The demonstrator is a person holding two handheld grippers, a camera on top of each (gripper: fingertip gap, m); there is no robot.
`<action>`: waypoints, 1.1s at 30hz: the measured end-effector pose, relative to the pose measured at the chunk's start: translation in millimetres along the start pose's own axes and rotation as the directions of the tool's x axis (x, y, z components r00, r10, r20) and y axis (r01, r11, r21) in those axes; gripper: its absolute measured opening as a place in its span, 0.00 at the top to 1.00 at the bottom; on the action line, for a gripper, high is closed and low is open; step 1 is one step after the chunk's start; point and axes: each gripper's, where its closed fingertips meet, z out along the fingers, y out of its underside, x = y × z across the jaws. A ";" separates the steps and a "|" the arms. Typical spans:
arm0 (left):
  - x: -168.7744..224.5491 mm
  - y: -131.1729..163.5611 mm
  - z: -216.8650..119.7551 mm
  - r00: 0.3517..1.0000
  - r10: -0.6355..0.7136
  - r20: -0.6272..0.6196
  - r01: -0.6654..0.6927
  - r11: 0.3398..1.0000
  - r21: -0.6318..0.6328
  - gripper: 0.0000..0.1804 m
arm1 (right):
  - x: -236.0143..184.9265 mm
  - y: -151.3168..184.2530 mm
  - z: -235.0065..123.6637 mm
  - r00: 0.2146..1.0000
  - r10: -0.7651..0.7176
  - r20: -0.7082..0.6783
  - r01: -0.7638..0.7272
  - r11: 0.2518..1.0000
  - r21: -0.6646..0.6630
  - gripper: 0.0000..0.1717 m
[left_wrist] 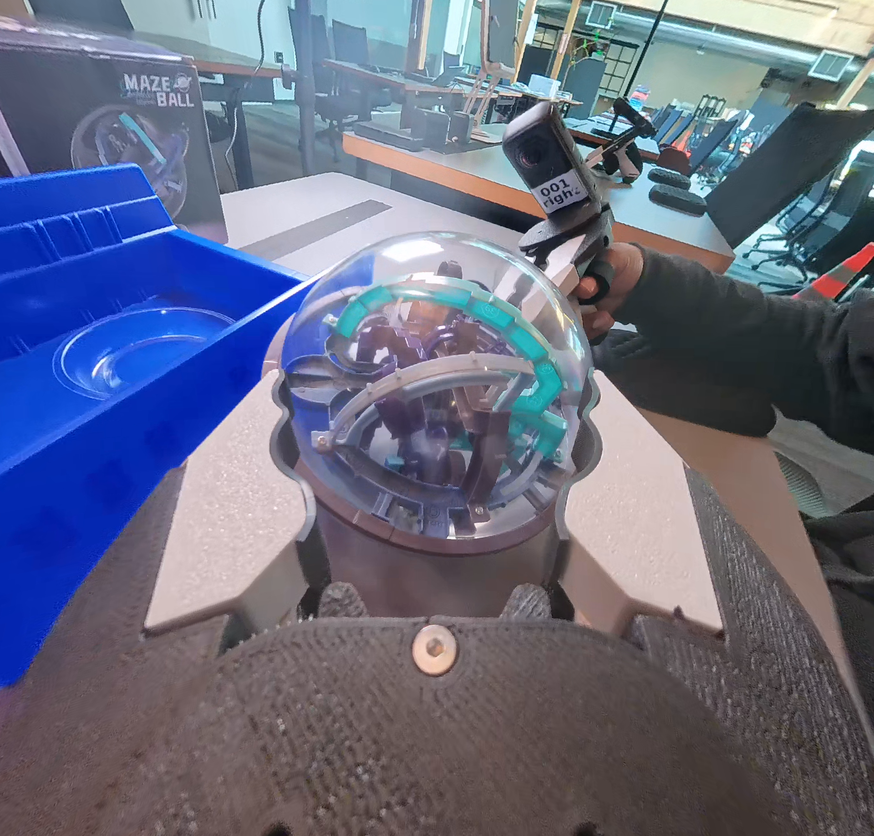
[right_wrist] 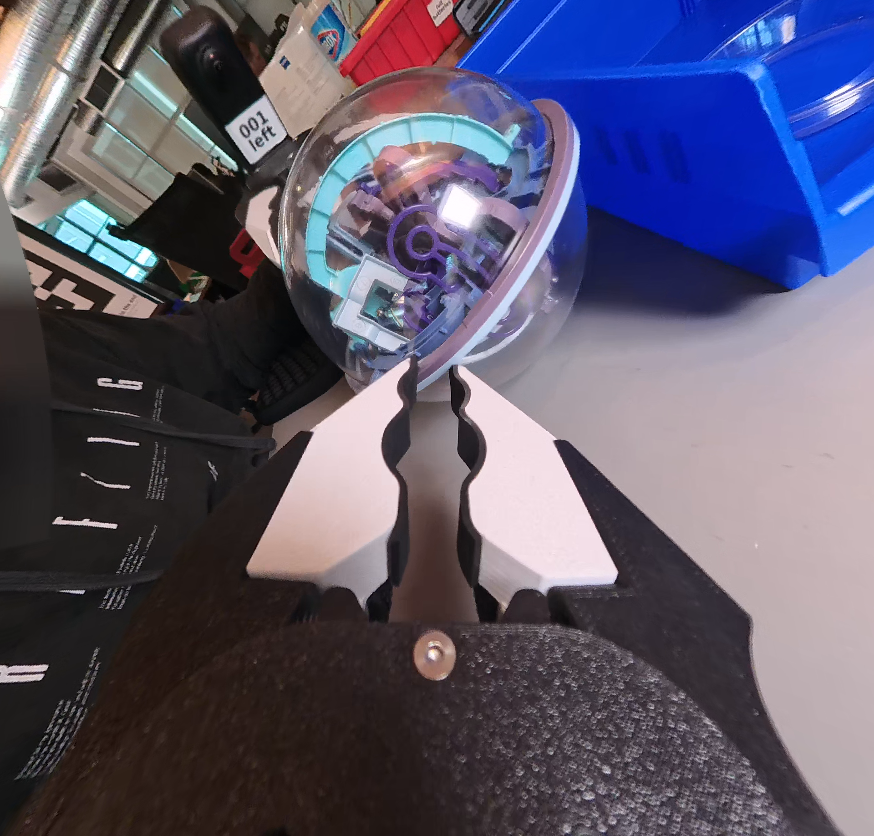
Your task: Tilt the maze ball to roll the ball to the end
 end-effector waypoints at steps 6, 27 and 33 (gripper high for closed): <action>-1.1 -2.6 1.2 0.998 -0.054 0.010 0.054 0.999 0.000 0.34 | -1.7 2.4 1.0 0.999 0.019 0.048 -0.018 1.000 -0.004 0.93; 4.6 0.8 -9.3 0.998 -0.014 -0.059 0.016 0.999 0.045 0.35 | -18.9 12.5 8.2 0.986 -0.075 0.151 0.080 0.996 -0.030 0.92; 11.6 -2.4 -14.5 0.993 -0.034 -0.115 0.041 0.998 0.058 0.36 | -31.6 31.1 16.7 0.974 -0.130 0.188 0.152 0.982 -0.111 0.93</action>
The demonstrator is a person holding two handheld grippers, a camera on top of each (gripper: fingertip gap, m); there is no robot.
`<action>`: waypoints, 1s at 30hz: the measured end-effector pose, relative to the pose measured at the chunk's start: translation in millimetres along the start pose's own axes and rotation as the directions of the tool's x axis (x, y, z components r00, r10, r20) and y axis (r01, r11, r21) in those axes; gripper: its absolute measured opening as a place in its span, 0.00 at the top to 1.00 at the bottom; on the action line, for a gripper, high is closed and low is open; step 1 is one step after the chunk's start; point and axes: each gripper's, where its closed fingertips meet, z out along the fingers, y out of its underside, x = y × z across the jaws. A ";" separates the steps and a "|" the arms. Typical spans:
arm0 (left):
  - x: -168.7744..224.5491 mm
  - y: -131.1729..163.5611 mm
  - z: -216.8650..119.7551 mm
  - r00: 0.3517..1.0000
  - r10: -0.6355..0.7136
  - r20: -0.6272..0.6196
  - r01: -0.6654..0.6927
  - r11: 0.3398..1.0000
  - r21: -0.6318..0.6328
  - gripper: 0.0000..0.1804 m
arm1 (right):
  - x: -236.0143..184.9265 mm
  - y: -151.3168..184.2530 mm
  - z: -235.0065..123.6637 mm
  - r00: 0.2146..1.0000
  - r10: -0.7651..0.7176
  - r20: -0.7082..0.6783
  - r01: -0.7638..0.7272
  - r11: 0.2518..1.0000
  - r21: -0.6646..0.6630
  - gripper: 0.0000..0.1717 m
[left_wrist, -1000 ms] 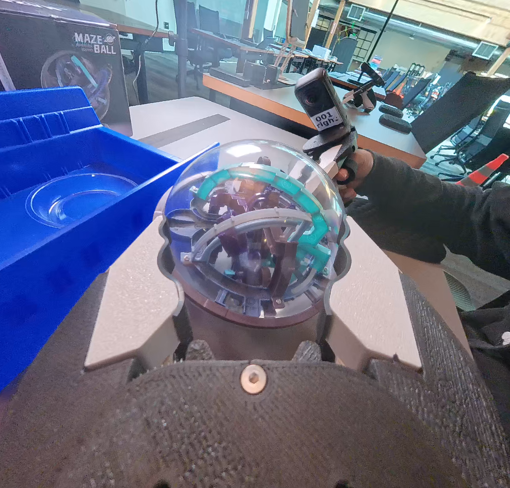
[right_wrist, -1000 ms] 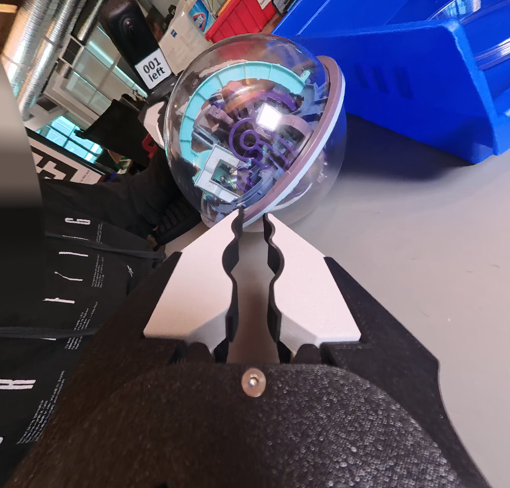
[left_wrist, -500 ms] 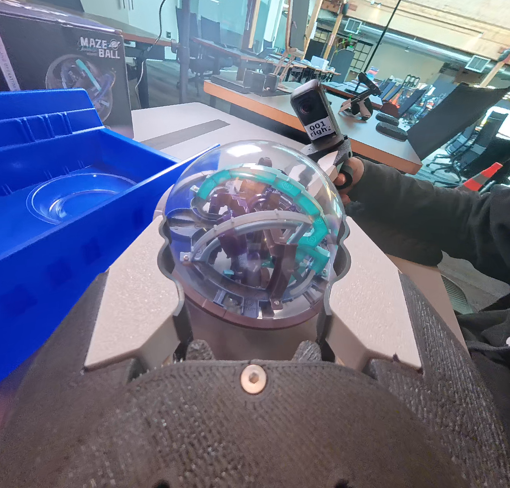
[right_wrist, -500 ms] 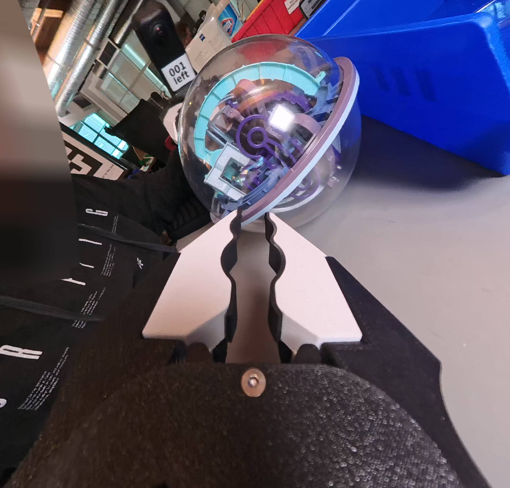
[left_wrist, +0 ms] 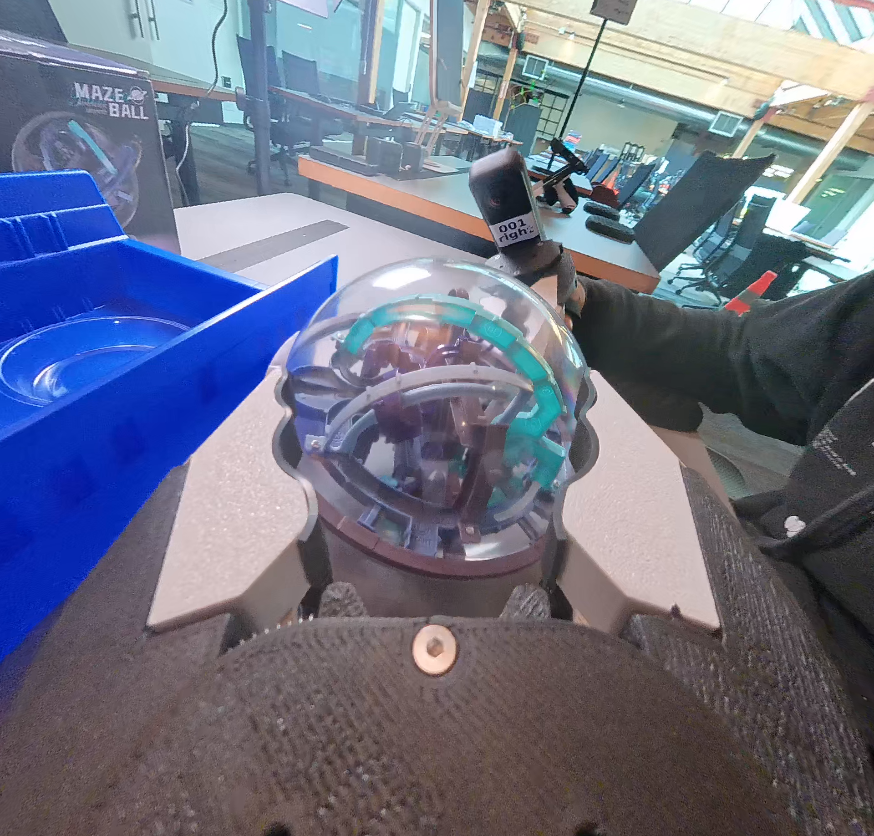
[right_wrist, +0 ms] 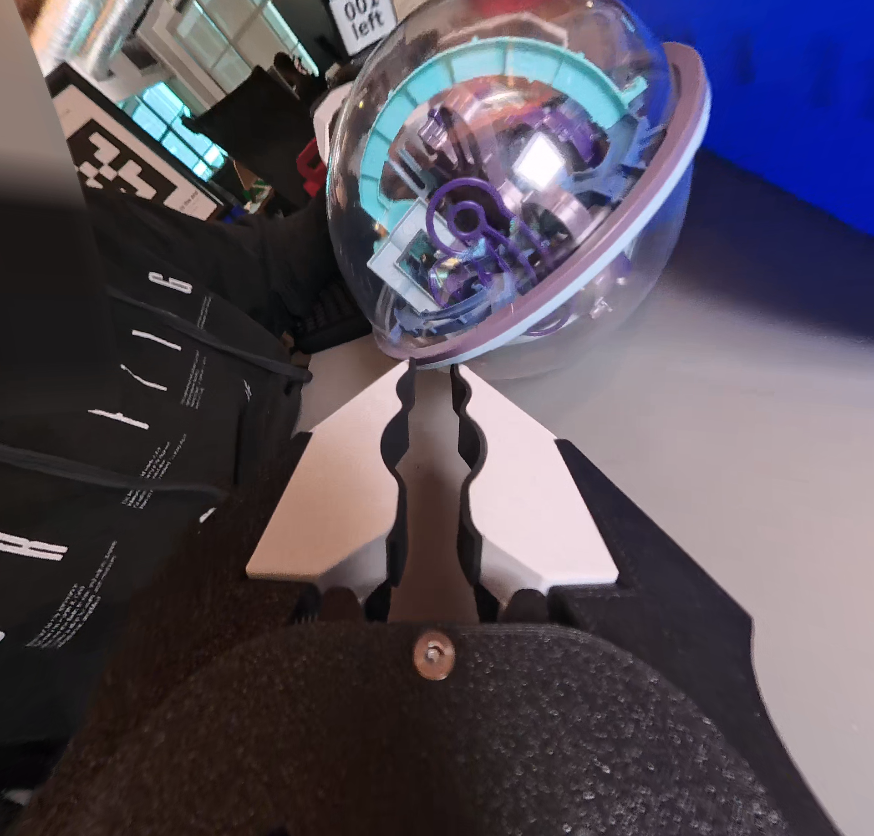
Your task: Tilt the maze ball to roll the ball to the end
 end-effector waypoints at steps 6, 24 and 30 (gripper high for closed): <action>2.5 -10.5 -3.5 1.000 -0.008 -0.014 0.009 0.999 0.049 0.43 | -16.2 26.0 17.4 0.991 -0.126 0.033 0.130 0.977 -0.169 0.87; -2.6 -9.1 -21.2 0.989 0.142 0.031 -0.142 0.990 -0.007 0.40 | 19.0 -29.1 0.5 0.790 -0.482 -0.378 0.508 0.861 -0.036 0.41; 8.5 -5.1 -7.8 0.987 0.158 0.012 -0.157 0.987 -0.014 0.41 | 15.4 -25.4 9.1 0.802 -0.485 -0.347 0.504 0.863 -0.040 0.44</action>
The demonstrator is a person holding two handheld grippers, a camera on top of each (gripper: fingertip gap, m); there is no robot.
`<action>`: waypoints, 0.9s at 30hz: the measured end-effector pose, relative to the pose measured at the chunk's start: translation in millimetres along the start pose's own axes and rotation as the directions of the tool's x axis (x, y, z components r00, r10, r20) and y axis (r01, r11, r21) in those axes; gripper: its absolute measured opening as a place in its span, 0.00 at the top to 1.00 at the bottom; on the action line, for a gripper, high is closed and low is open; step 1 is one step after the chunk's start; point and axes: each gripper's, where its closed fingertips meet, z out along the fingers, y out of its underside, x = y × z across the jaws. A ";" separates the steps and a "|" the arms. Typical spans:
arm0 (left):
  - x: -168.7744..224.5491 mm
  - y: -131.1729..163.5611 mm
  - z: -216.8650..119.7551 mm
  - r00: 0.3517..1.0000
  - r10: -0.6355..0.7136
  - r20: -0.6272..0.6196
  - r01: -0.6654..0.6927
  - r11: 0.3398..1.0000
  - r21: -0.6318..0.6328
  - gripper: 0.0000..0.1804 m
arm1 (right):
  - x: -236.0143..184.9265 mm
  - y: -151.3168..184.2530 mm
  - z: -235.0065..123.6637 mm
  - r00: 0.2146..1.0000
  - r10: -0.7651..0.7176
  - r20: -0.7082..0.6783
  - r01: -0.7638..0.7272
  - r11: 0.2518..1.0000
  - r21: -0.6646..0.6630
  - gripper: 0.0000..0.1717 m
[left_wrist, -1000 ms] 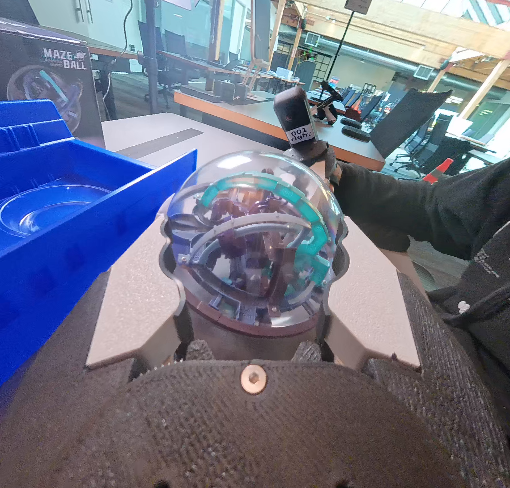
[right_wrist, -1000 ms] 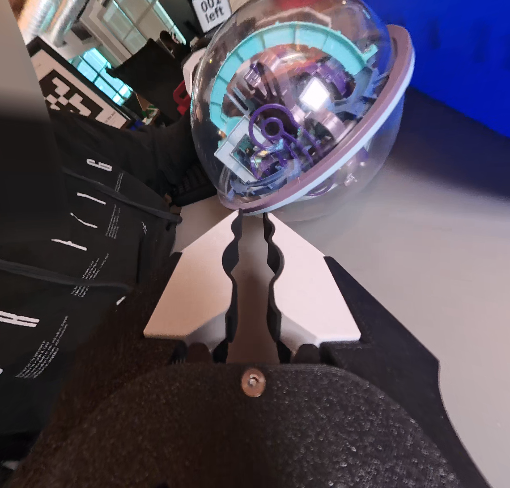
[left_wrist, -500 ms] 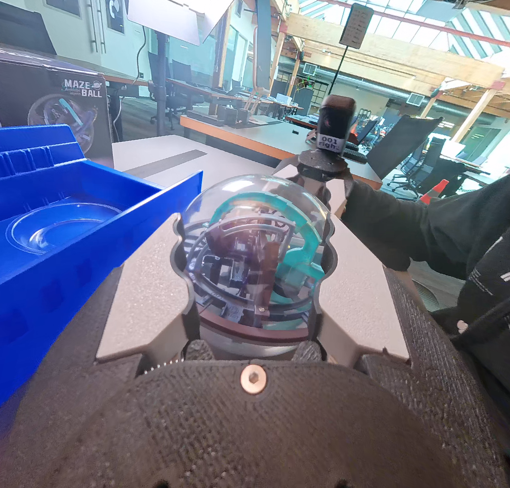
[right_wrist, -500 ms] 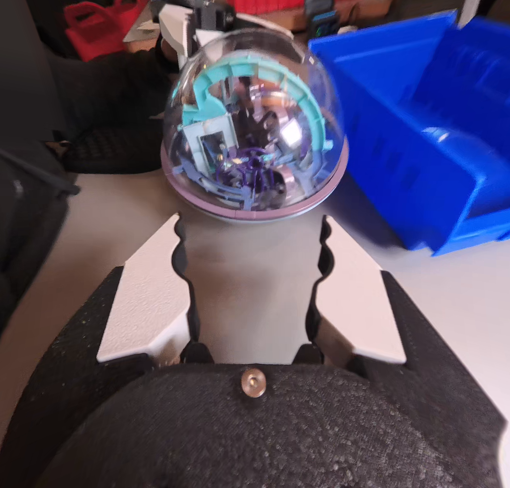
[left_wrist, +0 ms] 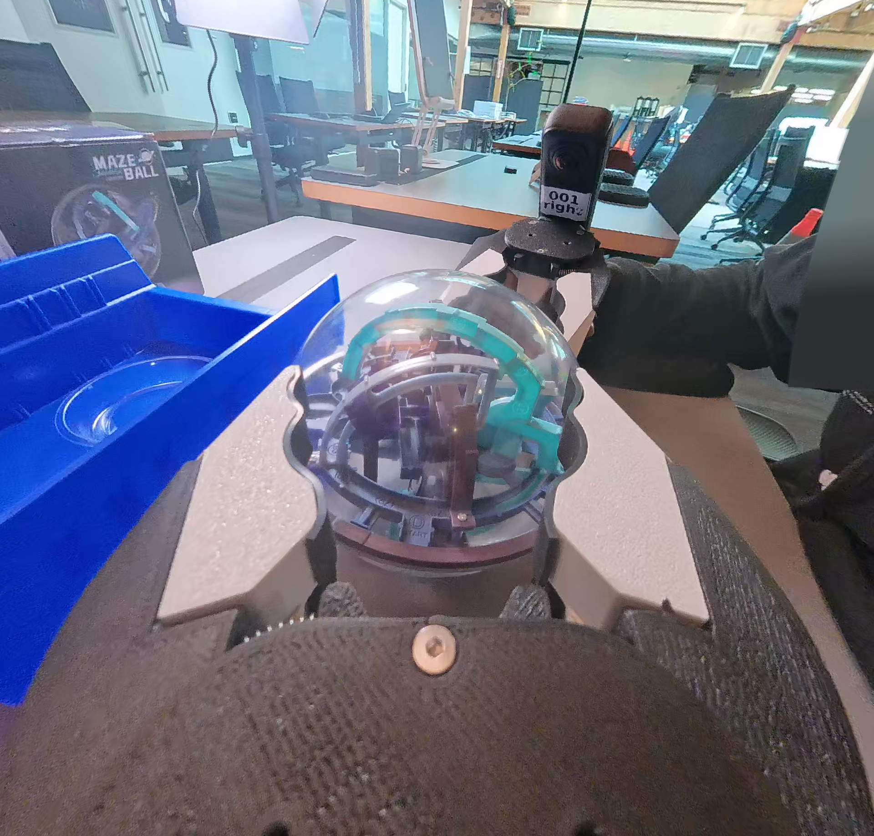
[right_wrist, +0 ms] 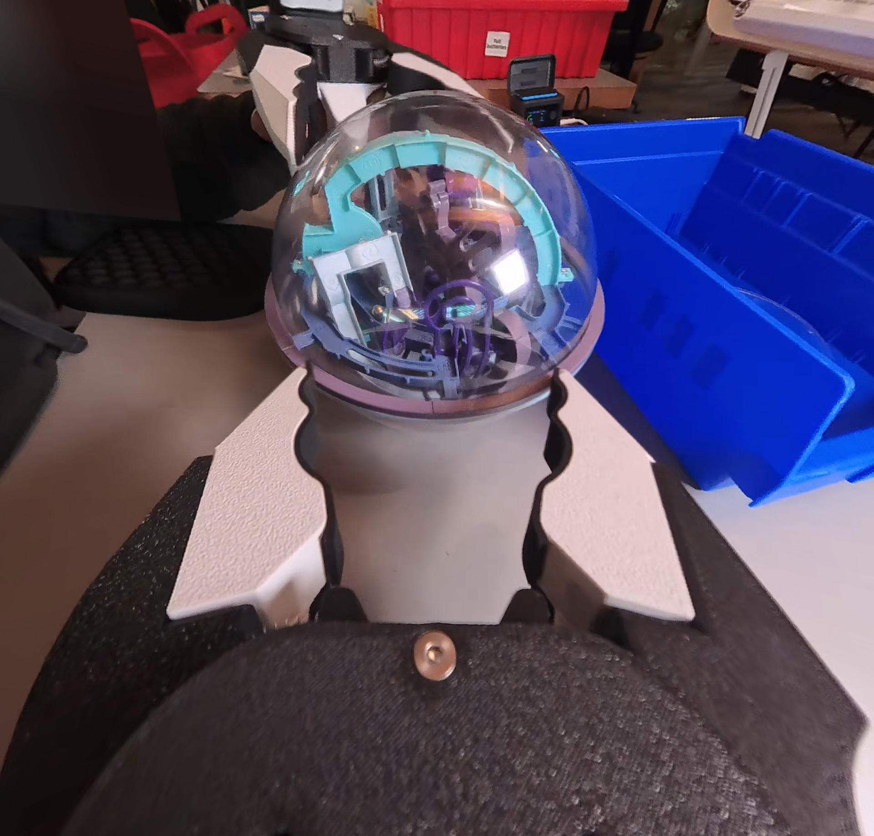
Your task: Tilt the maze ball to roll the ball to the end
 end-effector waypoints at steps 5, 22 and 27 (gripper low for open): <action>0.8 -2.3 6.9 1.000 0.008 0.008 -0.008 1.000 -0.003 0.41 | 0.3 1.3 -1.7 1.000 0.005 -0.008 -0.005 1.000 -0.029 0.46; -21.8 -13.2 34.4 0.998 0.055 0.022 -0.053 0.995 -0.089 0.43 | 30.7 -0.8 2.6 0.996 0.093 -0.020 -0.094 0.985 -0.145 0.41; -24.6 -14.2 39.5 0.999 0.040 -0.025 -0.043 0.990 -0.137 0.43 | 33.2 2.6 0.3 0.993 0.118 -0.022 -0.119 0.985 -0.125 0.44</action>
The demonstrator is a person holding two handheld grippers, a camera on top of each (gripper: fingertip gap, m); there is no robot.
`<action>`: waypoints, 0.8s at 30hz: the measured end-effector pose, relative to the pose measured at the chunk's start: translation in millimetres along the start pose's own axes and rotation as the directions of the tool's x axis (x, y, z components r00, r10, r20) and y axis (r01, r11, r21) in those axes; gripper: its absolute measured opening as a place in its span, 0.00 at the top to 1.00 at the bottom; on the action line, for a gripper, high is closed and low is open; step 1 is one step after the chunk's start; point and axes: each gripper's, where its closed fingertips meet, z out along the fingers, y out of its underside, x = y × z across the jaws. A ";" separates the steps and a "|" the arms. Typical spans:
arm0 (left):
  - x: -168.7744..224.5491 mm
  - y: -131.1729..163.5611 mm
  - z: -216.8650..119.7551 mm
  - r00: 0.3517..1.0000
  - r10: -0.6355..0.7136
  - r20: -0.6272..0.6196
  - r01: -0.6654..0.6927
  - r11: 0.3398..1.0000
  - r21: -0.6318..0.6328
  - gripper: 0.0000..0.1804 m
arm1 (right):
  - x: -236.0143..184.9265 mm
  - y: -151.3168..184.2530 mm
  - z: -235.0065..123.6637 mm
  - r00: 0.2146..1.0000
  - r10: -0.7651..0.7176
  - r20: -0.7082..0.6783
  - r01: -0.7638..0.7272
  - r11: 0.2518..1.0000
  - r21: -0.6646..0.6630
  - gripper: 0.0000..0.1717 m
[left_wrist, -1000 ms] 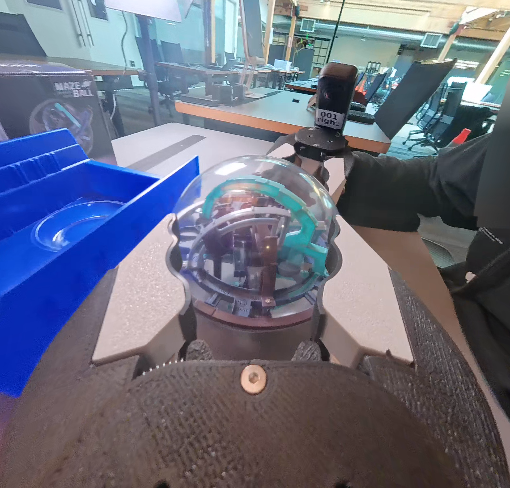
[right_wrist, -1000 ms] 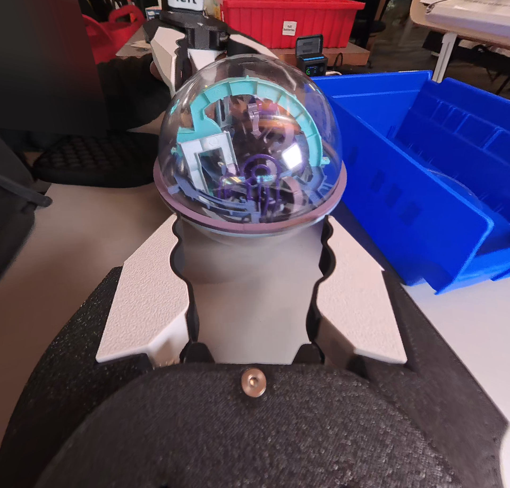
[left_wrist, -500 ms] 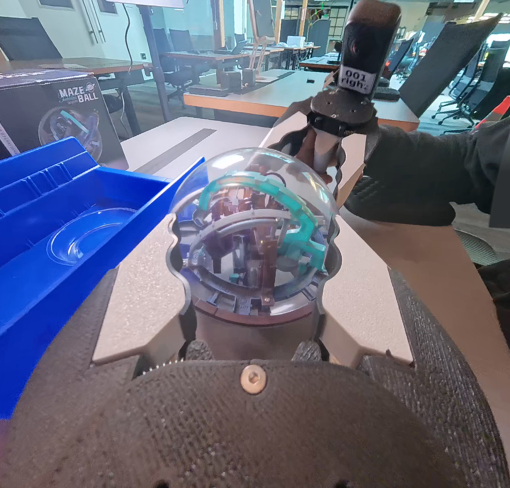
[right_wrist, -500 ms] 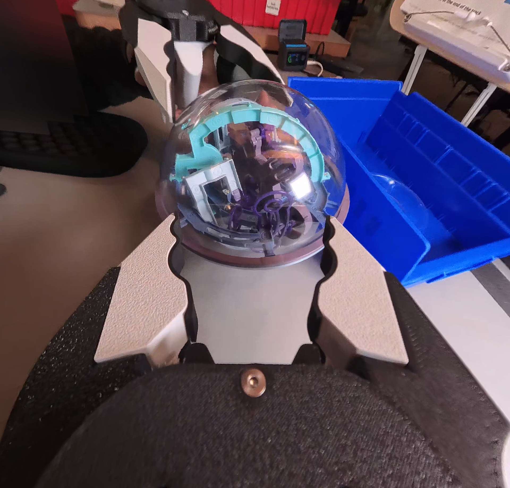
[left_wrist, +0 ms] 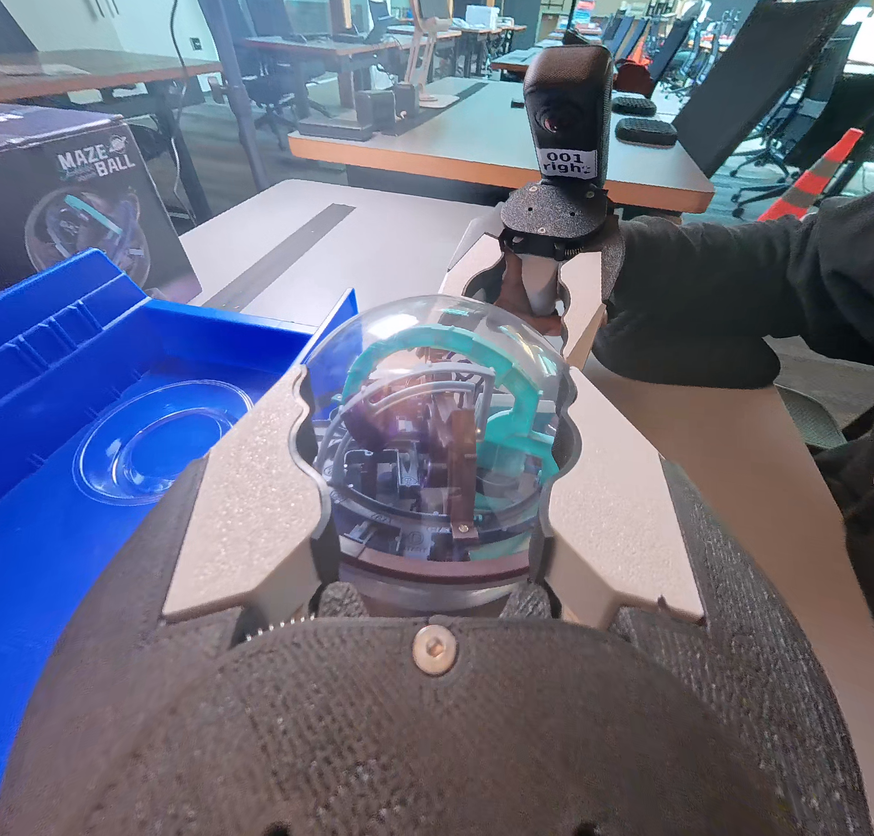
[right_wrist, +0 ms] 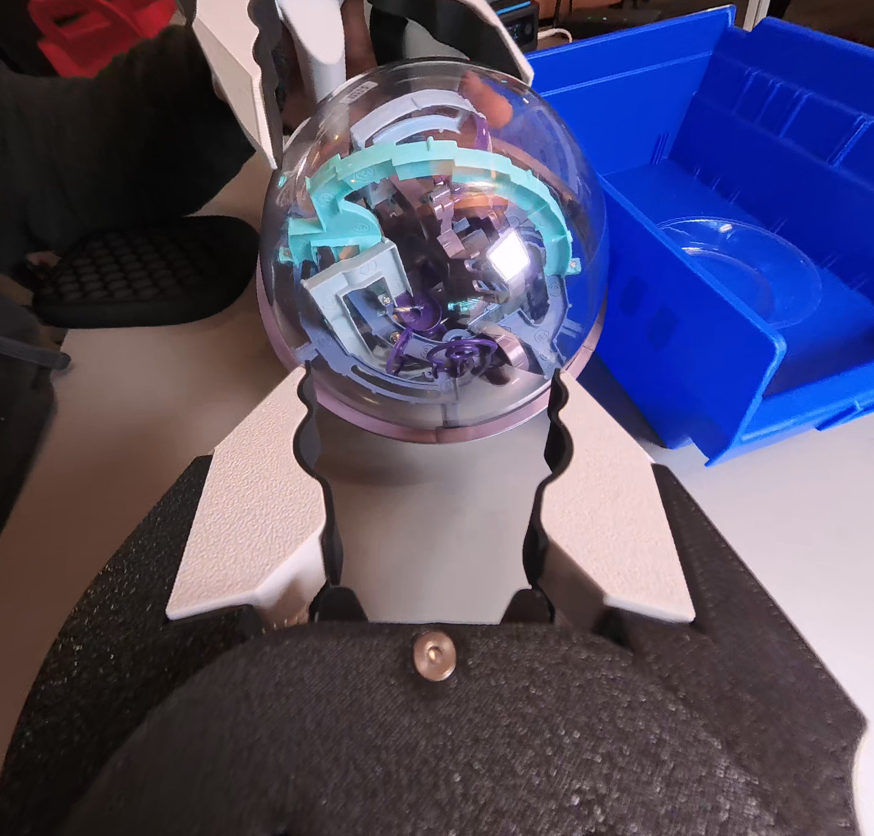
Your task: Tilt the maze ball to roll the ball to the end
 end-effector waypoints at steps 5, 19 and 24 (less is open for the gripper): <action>-2.0 -1.3 4.3 0.999 0.003 -0.040 -0.005 0.999 -0.037 0.44 | 6.4 -10.5 -7.6 0.993 -0.117 -0.010 0.117 0.991 -0.059 0.47; -7.3 -9.7 16.1 0.995 0.021 -0.093 -0.023 1.000 -0.021 0.42 | 4.6 -46.8 20.0 0.967 -0.214 0.136 0.229 0.968 -0.105 0.25; -20.2 -10.8 -8.4 0.997 -0.024 -0.077 0.022 0.999 -0.023 0.38 | 7.3 -39.4 17.1 0.976 -0.164 0.141 0.176 0.981 -0.081 0.25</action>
